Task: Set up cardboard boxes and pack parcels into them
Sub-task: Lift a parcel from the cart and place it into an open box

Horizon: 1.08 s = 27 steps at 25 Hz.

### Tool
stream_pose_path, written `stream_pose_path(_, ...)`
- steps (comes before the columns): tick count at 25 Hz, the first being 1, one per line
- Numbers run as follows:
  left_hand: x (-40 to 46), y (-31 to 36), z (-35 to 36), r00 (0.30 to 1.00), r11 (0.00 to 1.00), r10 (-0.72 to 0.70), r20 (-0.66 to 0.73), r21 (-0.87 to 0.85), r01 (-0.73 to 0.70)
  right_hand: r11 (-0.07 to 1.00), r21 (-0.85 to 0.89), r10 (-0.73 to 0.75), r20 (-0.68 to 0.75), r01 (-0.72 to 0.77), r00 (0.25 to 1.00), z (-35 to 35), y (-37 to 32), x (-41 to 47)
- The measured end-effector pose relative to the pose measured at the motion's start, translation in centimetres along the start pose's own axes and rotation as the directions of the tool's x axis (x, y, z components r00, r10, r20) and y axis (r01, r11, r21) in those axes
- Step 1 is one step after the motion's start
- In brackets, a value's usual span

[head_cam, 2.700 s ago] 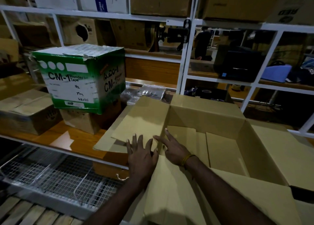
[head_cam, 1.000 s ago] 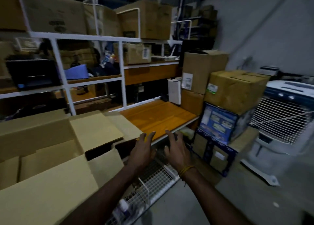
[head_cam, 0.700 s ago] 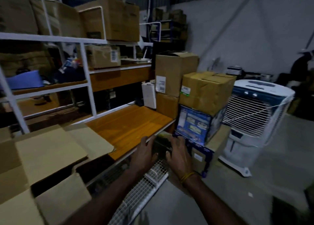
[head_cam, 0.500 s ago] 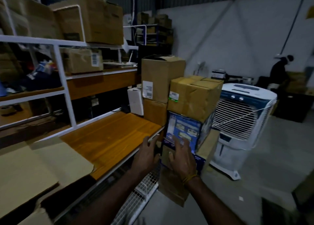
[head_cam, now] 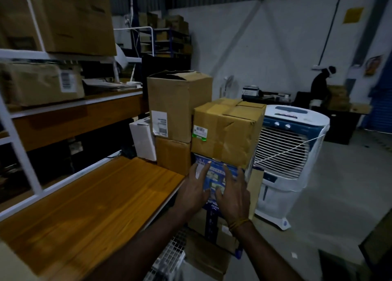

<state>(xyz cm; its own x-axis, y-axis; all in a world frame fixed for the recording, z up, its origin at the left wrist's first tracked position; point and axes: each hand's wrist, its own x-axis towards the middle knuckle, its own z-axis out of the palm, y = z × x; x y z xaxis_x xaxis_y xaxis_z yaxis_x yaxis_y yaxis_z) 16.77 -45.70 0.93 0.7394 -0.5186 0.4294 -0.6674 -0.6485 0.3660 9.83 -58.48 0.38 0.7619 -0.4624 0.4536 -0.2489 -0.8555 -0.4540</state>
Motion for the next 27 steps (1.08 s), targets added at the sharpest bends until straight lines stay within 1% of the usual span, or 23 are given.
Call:
stream_pose_path(4, 6.0, -1.3, 3.0, 0.999, 0.999, 0.034, -0.006, 0.001, -0.034, 1.0, -0.011, -0.027, -0.07, 0.026, 0.997, 2.3, 1.8, 5.2)
stream_pose_path(9, 16.2, -2.3, 4.9, 0.996, 0.999, 0.007, -0.083, -0.044, -0.01, 0.999, 0.034, -0.033, -0.174, 0.039, 0.984, 3.9, 5.2, 13.9)
stream_pose_path(11, 21.0, -2.6, 5.0, 0.993, 1.0, 0.002, -0.119, -0.007, -0.003, 0.999, 0.045, -0.018, -0.213, 0.029, 0.977, 3.8, 6.2, 18.1)
stream_pose_path(15, 29.6, -3.1, 4.7, 0.988, 0.996, -0.073, -0.139, 0.047, 0.08, 0.994, 0.105, 0.055, -0.251, -0.029, 0.967, 3.9, 8.8, 25.1)
stream_pose_path(18, 34.4, -4.4, 4.1, 0.974, 0.983, -0.181, -0.133, 0.01, 0.184, 0.982, 0.187, 0.076, -0.221, -0.035, 0.972, 4.8, 10.1, 28.5)
stream_pose_path(20, 36.2, -5.5, 3.9, 0.964, 0.967, -0.252, -0.09, -0.055, 0.248, 0.97, 0.241, 0.065, -0.23, -0.008, 0.971, 5.3, 10.4, 29.4)
stream_pose_path(24, 37.7, -7.4, 3.4, 0.953, 0.944, -0.303, -0.02, -0.142, 0.297, 0.948, 0.317, 0.101, -0.267, -0.012, 0.958, 5.9, 9.8, 30.0)
stream_pose_path(26, 37.7, -7.6, 3.2, 0.956, 0.942, -0.292, -0.004, -0.173, 0.287, 0.944, 0.331, 0.117, -0.276, -0.02, 0.954, 6.0, 9.4, 30.1)
stream_pose_path(27, 37.5, -7.6, 3.1, 0.962, 0.946, -0.273, -0.017, -0.185, 0.265, 0.94, 0.34, 0.125, -0.282, -0.023, 0.951, 6.0, 9.4, 30.1)
